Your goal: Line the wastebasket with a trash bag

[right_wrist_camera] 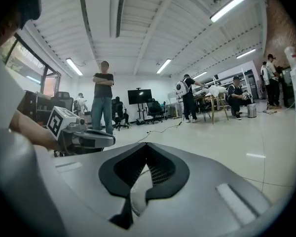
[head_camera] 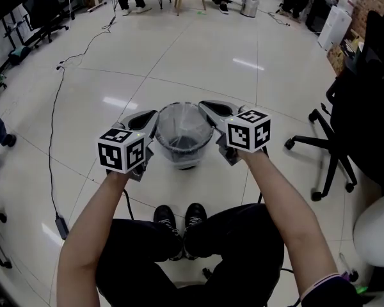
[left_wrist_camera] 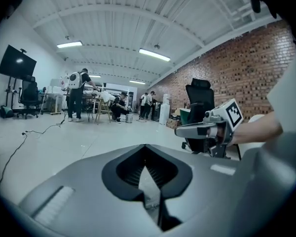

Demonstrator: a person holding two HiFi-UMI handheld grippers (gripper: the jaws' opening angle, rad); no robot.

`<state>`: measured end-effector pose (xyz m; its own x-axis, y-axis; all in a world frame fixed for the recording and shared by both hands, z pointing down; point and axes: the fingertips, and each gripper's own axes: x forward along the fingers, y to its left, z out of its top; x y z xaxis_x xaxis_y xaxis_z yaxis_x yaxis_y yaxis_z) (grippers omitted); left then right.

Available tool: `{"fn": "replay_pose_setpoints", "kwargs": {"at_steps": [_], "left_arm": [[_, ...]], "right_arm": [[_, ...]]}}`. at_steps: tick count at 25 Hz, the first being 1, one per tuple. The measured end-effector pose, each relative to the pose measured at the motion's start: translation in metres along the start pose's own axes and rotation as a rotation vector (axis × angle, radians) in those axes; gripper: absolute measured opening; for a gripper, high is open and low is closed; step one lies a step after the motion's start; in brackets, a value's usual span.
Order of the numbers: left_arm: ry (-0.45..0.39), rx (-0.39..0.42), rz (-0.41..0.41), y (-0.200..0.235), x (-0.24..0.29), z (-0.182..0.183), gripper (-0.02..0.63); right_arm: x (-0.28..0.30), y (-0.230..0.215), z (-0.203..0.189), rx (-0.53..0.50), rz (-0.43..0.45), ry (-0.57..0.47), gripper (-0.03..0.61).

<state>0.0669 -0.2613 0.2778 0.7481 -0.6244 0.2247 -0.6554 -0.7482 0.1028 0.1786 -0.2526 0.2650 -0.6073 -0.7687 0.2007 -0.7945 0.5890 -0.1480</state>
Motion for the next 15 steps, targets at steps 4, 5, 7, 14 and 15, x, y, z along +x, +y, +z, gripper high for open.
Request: {"fn": "replay_pose_setpoints", "kwargs": {"at_steps": [4,5,7,14,15], "left_arm": [[-0.050,-0.021,-0.013,-0.015,-0.005,0.007,0.011],[-0.061,-0.022,-0.017,-0.018,-0.006,0.008,0.012],[-0.076,-0.018,-0.024,-0.024,-0.006,0.007,0.011],[-0.107,0.004,-0.038,-0.037,-0.003,0.013,0.011],[-0.110,0.006,-0.041,-0.038,-0.002,0.013,0.011]], "right_arm": [[-0.004,0.022,-0.001,0.007,0.003,-0.051,0.002],[-0.004,0.025,-0.004,-0.002,0.005,-0.049,0.002],[-0.006,0.029,-0.006,-0.014,0.011,-0.051,0.002],[-0.006,0.046,0.005,-0.065,0.047,-0.092,0.000],[-0.006,0.047,0.006,-0.067,0.047,-0.092,0.000]]}}
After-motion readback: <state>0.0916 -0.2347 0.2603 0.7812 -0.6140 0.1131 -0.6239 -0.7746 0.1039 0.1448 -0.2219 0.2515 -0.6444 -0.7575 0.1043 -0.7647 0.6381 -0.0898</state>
